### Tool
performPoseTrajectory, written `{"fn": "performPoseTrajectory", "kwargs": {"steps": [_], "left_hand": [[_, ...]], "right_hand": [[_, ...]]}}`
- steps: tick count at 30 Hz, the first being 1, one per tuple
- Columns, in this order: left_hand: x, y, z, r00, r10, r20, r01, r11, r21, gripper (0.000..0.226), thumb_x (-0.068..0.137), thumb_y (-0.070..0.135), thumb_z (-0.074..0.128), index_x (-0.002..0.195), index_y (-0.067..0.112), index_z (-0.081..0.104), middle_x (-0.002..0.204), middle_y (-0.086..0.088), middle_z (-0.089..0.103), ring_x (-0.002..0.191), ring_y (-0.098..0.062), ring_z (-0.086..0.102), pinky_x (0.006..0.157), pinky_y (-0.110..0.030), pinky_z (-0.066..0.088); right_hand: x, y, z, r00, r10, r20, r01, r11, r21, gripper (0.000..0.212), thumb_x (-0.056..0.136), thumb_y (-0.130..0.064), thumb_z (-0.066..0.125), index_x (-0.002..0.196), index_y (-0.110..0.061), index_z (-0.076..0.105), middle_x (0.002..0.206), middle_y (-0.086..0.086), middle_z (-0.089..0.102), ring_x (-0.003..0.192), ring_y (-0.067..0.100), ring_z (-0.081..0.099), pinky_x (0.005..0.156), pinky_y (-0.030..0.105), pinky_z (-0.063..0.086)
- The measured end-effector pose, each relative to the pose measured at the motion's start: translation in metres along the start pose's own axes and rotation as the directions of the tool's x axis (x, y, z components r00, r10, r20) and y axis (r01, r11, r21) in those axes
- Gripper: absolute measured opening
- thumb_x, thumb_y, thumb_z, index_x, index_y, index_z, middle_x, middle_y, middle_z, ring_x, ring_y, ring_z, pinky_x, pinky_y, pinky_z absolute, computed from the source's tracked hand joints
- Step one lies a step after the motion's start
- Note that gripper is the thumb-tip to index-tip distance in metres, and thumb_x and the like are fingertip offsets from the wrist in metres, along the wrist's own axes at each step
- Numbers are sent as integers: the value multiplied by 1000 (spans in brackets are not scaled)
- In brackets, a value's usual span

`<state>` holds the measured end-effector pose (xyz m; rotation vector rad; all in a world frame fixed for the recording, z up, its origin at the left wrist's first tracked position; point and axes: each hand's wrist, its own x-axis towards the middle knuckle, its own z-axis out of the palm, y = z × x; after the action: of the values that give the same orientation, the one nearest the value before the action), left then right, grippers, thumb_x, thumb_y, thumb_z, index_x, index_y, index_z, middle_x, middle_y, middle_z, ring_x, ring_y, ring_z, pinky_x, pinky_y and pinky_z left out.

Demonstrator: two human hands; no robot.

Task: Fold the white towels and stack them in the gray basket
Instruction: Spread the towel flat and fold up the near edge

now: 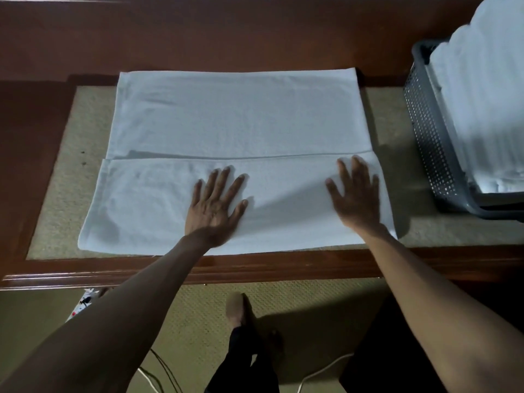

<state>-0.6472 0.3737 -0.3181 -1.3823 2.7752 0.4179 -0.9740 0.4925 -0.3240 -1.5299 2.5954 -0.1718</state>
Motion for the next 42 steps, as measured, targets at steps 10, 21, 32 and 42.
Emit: {"fn": "performPoseTrajectory", "kwargs": {"steps": [10, 21, 32, 42], "left_hand": [[0, 2, 2, 999, -23, -26, 24, 1000, 18, 61, 104, 68, 11, 160, 49, -7, 171, 11, -14, 157, -13, -17, 128, -48, 0], [0, -3, 8, 999, -13, -39, 12, 1000, -9, 62, 106, 66, 12, 161, 46, -7, 171, 9, -14, 157, -15, -16, 128, -49, 0], [-19, -128, -32, 987, -161, 16, 162, 987, -21, 60, 103, 70, 13, 156, 57, -11, 169, 17, -17, 156, -11, -19, 126, -53, -6], [-31, -167, -41, 956, -280, -92, 279, 960, -27, 68, 102, 72, 15, 162, 44, 0, 173, -3, -3, 159, -27, -1, 128, -49, 1]], "right_hand": [[-19, -79, 4, 983, -91, -161, 116, 982, 150, 61, 109, -42, 32, 160, -9, 25, 168, 17, 11, 156, 33, 9, 126, 51, 7], [-31, -144, 34, 989, -60, -131, 85, 977, 196, 50, 108, -35, 31, 156, -20, 35, 165, 8, 27, 155, 24, 15, 125, 48, 18], [-31, -140, 36, 991, -73, -114, 89, 985, 147, 56, 107, -47, 26, 157, -23, 34, 167, 4, 24, 156, 21, 15, 124, 46, 19], [-33, -148, 32, 996, -36, -80, 46, 991, 128, 58, 108, -51, 21, 159, -25, 28, 168, 2, 20, 156, 20, 13, 127, 45, 15]]}}
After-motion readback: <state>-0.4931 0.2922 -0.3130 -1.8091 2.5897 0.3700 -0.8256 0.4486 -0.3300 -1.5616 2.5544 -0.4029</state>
